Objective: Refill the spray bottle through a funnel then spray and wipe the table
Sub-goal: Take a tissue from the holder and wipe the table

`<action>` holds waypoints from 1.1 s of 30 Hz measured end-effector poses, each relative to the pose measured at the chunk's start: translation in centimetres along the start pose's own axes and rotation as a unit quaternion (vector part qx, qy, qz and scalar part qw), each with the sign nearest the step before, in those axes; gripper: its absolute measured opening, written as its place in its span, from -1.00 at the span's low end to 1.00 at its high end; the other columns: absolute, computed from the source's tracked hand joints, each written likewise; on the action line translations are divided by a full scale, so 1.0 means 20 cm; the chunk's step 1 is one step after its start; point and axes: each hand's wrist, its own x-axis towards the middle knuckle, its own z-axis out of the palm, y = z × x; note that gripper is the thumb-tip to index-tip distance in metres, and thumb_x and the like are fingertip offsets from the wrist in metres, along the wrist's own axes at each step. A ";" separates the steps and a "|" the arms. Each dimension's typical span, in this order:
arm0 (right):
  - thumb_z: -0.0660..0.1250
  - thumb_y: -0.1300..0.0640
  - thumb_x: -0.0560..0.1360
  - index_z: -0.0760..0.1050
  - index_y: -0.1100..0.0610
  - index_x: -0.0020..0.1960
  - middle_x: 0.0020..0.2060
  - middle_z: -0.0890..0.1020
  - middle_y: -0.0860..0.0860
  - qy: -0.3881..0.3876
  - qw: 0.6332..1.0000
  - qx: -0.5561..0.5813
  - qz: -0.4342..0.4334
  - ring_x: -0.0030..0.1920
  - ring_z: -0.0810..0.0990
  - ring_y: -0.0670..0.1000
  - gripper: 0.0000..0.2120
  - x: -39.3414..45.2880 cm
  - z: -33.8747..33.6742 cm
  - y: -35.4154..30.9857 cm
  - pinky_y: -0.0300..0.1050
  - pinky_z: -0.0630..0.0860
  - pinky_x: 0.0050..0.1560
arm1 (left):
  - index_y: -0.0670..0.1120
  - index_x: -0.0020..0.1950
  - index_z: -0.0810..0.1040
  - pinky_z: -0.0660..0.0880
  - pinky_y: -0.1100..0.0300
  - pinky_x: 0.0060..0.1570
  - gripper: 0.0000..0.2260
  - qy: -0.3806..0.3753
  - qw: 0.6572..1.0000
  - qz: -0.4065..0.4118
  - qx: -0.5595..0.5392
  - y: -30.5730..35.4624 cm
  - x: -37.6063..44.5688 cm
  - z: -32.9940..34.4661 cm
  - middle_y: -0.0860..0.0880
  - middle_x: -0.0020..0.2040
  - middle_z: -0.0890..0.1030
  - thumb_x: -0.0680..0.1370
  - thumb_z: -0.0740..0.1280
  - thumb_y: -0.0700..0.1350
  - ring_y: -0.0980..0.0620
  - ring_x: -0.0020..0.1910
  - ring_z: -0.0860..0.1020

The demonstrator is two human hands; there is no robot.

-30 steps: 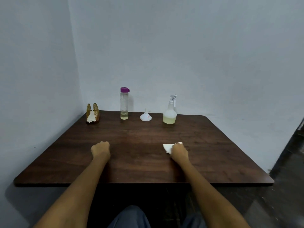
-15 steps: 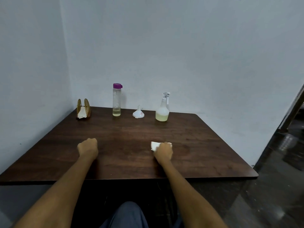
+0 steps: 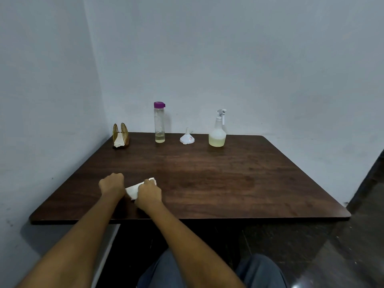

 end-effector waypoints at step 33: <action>0.20 0.10 0.57 0.40 0.21 0.32 0.31 0.41 0.11 0.107 0.953 0.049 0.279 0.34 0.39 0.07 -0.64 0.25 -0.21 0.76 -0.12 0.39 0.29 | -0.12 0.10 0.51 0.49 0.15 0.00 -0.86 0.021 0.997 0.021 -0.075 0.25 0.23 0.04 -0.08 0.09 0.57 0.59 0.20 -0.23 -0.03 0.08 0.56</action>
